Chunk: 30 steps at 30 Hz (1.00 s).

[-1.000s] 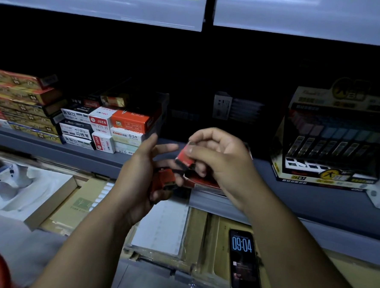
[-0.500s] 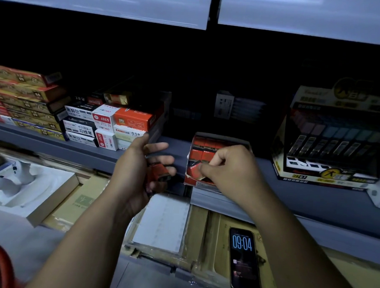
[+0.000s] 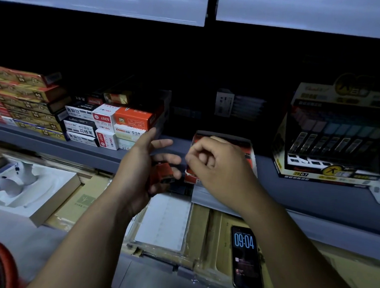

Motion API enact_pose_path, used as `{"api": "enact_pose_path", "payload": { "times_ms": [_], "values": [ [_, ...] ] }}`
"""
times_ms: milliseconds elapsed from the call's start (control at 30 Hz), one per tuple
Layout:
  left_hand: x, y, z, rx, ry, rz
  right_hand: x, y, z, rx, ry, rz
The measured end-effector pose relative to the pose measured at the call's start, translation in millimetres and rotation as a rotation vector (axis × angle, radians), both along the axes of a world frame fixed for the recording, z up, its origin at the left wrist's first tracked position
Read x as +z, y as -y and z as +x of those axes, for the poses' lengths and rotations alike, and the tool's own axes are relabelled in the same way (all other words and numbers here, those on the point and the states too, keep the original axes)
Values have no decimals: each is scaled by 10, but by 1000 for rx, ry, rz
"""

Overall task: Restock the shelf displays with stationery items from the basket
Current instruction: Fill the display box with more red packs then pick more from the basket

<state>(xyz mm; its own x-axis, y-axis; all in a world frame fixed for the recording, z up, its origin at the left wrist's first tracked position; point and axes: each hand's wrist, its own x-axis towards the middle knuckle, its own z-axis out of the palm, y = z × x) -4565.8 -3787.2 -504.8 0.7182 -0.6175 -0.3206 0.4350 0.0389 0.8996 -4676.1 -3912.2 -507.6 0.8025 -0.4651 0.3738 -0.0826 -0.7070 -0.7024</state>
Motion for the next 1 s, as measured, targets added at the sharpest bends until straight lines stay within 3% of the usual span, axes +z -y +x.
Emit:
{"api": "enact_pose_path", "payload": {
  "times_ms": [67,267,533,833,900,1000],
  "values": [
    [4,2,-11,-38,21,-4,36,-59,14,101,29,35],
    [13,-23,-29,-129,32,-51,-12,-102,40,229,-175,111],
    [30,-34,-23,-161,-65,-166,106,-125,10,273,-144,210],
    [15,-19,57,60,-206,-186,179,-12,-7,155,158,670],
    [9,-34,87,94,-226,-183,212,75,-53,56,193,683],
    [3,-45,115,105,-286,-263,183,241,-129,-83,64,535]
  ]
}}
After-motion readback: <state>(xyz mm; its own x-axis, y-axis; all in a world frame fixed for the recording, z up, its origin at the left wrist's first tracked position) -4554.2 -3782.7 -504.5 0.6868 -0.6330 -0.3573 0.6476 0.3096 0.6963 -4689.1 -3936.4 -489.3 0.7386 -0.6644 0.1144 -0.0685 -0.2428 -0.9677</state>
